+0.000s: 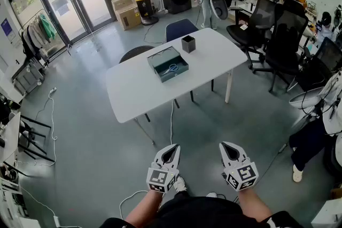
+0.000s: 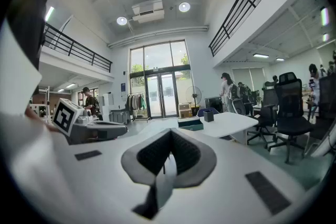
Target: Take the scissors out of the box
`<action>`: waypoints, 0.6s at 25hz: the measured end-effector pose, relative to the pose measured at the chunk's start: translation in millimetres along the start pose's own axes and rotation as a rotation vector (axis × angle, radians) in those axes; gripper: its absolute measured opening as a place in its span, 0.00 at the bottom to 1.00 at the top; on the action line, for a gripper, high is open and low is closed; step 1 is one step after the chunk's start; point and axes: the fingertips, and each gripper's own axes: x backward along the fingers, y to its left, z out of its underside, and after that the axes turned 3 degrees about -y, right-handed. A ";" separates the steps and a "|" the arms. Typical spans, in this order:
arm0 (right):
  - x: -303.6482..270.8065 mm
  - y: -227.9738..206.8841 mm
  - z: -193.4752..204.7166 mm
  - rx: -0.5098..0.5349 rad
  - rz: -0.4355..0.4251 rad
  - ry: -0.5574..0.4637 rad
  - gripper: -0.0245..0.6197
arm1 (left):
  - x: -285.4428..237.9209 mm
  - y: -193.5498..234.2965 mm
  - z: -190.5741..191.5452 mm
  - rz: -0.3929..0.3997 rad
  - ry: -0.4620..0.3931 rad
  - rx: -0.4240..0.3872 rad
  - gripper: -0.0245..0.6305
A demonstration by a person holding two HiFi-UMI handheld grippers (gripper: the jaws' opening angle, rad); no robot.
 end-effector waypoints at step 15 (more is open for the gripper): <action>-12.7 3.0 -1.4 0.004 0.025 -0.003 0.05 | -5.3 14.1 2.9 0.020 0.007 0.007 0.05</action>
